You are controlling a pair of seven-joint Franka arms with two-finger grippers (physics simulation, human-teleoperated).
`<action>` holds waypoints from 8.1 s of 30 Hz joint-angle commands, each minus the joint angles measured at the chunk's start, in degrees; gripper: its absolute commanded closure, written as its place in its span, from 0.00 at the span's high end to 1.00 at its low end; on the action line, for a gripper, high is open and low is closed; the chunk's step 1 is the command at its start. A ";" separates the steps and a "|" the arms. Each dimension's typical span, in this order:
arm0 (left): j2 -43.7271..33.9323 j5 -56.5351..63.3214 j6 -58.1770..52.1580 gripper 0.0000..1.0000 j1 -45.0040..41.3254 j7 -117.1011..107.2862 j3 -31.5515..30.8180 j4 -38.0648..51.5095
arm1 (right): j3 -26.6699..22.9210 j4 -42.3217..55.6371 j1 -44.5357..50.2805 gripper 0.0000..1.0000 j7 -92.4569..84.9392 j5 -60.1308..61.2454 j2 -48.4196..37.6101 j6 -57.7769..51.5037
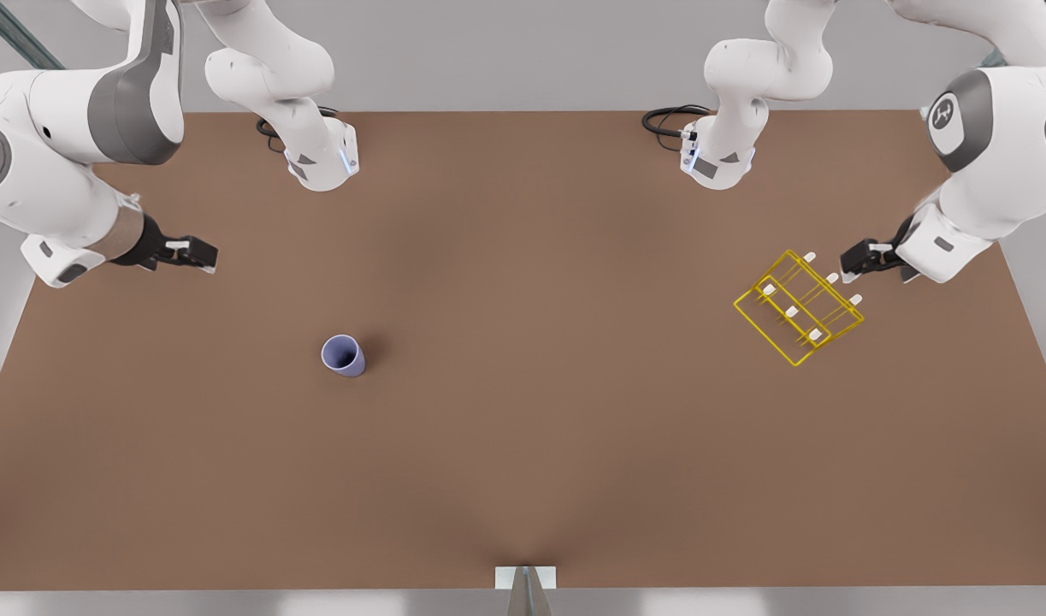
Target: Place the cup on the cup holder
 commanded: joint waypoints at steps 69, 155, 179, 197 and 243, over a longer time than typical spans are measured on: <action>2.95 0.01 1.68 1.00 -0.36 -0.20 0.19 1.25 | 0.12 -25.82 16.69 0.36 15.11 -1.42 24.03 46.10; 27.91 -10.89 49.23 1.00 -19.61 -141.17 -9.13 -9.57 | -7.87 3.98 16.78 1.00 -5.36 -1.95 5.66 -5.49; 35.38 -10.63 53.18 1.00 -20.13 -134.50 -11.94 -9.47 | -7.96 2.22 16.16 1.00 -3.69 -1.68 6.27 -4.18; 41.01 -10.54 54.85 1.00 -22.33 -134.15 -12.38 -7.45 | -7.96 2.31 16.52 1.00 -3.69 -1.68 6.36 -4.09; 58.06 37.10 20.57 0.73 -71.02 -103.56 58.46 -28.11 | -7.87 2.39 16.60 1.00 -3.78 -1.60 7.59 -3.65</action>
